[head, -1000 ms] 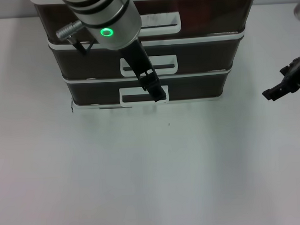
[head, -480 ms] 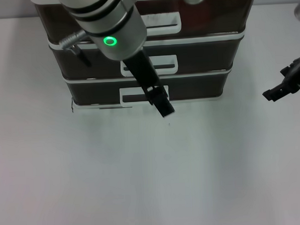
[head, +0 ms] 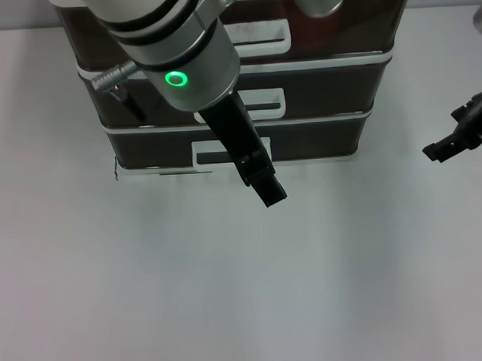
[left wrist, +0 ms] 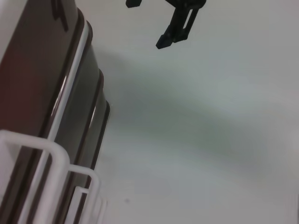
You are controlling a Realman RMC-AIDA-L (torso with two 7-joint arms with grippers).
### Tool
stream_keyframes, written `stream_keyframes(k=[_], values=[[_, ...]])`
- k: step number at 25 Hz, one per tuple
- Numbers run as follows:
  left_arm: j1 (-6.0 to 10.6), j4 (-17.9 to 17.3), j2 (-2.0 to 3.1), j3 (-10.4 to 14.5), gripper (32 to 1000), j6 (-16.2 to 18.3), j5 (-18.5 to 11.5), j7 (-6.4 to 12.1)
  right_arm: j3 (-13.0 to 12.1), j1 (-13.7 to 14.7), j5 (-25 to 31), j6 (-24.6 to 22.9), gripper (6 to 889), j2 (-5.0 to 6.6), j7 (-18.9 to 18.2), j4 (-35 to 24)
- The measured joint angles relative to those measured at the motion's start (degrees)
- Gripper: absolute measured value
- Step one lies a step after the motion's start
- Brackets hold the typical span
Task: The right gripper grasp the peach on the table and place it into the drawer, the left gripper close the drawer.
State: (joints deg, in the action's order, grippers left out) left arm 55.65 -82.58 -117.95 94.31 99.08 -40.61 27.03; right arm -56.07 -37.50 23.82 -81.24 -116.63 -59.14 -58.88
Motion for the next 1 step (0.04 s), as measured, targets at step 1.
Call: stream_keyframes(k=[1], values=[[-0.04, -0.2, 0.0, 0.0, 815, 0.1, 0.0, -0.02, 0.0, 0.0, 0.0, 0.0, 866, 0.0, 0.0, 0.0]])
